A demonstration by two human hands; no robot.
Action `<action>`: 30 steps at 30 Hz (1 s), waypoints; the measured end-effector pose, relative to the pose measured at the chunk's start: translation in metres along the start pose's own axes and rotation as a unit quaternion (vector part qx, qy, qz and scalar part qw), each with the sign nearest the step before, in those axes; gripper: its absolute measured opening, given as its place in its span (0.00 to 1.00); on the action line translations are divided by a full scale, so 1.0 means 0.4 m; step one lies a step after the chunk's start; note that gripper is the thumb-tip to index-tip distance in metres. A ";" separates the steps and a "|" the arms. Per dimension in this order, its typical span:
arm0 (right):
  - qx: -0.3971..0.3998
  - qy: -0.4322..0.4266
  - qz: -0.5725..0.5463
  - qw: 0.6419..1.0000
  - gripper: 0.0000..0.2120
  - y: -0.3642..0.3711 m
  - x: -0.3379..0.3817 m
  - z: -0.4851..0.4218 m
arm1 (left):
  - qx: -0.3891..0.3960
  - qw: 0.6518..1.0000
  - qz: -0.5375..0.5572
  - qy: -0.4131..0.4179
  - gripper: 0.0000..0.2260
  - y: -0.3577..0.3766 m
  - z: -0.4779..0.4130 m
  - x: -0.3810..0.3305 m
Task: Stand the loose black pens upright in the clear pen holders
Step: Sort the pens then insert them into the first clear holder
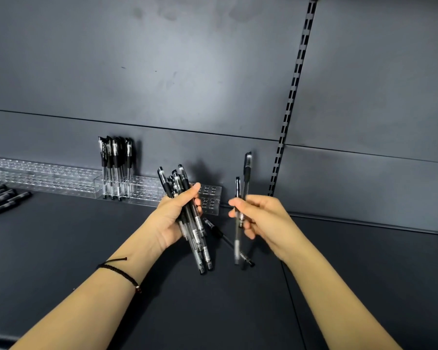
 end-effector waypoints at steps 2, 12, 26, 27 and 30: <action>0.033 -0.023 -0.042 0.998 0.10 0.035 0.009 0.001 | 0.013 1.000 -0.025 0.002 0.09 0.011 0.004 -0.004; 0.098 -0.036 0.238 0.966 0.14 0.115 0.019 0.009 | 0.086 0.986 -0.138 0.048 0.15 0.089 0.029 -0.028; 0.054 -0.118 0.437 0.890 0.17 0.119 0.072 0.032 | 0.098 0.982 -0.160 0.037 0.19 0.121 0.041 -0.022; 0.053 -0.119 0.441 0.888 0.19 0.118 0.074 0.032 | 0.095 0.982 -0.160 0.038 0.20 0.120 0.042 -0.024; 0.052 -0.121 0.438 0.889 0.24 0.115 0.074 0.031 | 0.095 0.980 -0.168 0.044 0.18 0.122 0.044 -0.028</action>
Point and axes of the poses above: each hand's wrist, its own z-axis away from the middle knuckle, its own y-axis out of the palm, x = y × z, the point moved 9 cm from there along -z, towards the middle knuckle, and after that the axes turned 14 degrees about x, right-handed, at the moved point
